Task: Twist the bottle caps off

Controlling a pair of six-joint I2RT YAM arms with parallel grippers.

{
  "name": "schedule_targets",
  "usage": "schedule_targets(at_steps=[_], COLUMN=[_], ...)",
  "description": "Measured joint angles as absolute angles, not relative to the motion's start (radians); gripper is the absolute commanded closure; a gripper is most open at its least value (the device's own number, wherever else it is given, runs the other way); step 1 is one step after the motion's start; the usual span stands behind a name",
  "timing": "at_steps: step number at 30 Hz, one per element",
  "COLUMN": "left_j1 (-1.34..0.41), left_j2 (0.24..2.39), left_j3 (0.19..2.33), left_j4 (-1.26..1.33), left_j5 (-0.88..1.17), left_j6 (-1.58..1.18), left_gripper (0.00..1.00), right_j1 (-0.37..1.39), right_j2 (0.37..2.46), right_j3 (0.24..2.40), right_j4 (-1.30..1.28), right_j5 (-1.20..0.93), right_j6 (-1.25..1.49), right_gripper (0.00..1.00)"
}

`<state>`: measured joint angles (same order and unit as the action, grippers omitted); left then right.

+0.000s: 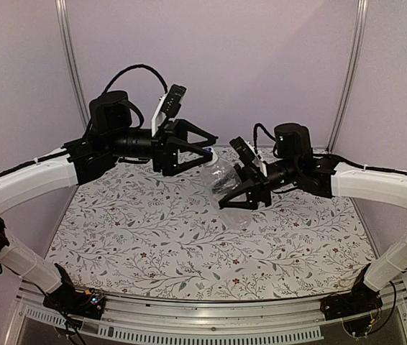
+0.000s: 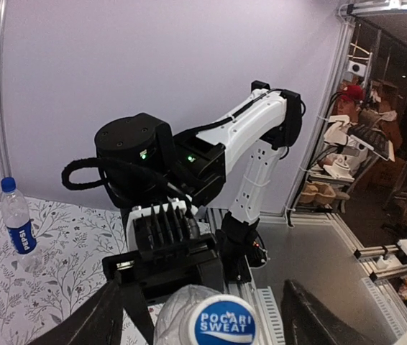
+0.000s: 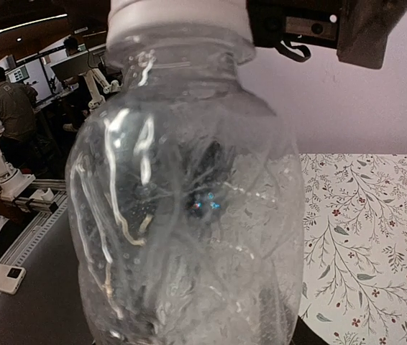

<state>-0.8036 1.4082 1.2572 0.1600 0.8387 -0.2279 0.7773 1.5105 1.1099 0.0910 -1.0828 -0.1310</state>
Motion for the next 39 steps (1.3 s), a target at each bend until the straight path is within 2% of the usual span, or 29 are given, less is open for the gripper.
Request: schedule_targets(at_steps=[3, 10, 16, 19, 21, 24, 31, 39], left_j1=[-0.803, -0.802, -0.801, -0.801, -0.801, -0.801, -0.812, -0.904], left_j2=[1.428, 1.441, 1.445, 1.445, 1.445, 1.438, 1.392, 1.36], left_j3=[1.264, 1.269, 1.269, 1.269, 1.267, 1.258, 1.213, 1.24], left_j4=[0.163, 0.189, 0.194, 0.194, 0.194, 0.198, 0.181, 0.039], left_j5=[0.88, 0.933, 0.943, 0.94, 0.932, 0.901, 0.71, 0.221], left_j6=[-0.229, -0.237, -0.235, -0.232, -0.228, -0.208, -0.249, -0.377], left_gripper=[0.34, 0.58, 0.62, 0.7, 0.8, 1.0, 1.0, 1.0], right_j1=[0.778, 0.779, 0.779, 0.779, 0.779, 0.778, 0.778, 0.778], right_j2=[1.513, 1.514, 1.516, 1.521, 1.521, 1.521, 1.52, 1.512], right_j3=[1.11, 1.113, 1.114, 1.12, 1.121, 1.121, 1.124, 1.125], right_j4=[0.087, 0.08, 0.075, 0.073, 0.072, 0.064, 0.061, 0.068], right_j5=[-1.093, -1.098, -1.098, -1.095, -1.091, -1.08, -0.952, -0.73], right_j6=[-0.133, -0.133, -0.134, -0.134, -0.135, -0.131, -0.133, -0.134], right_gripper=[0.6, 0.6, 0.6, 0.6, 0.6, 0.6, 0.6, 0.58])
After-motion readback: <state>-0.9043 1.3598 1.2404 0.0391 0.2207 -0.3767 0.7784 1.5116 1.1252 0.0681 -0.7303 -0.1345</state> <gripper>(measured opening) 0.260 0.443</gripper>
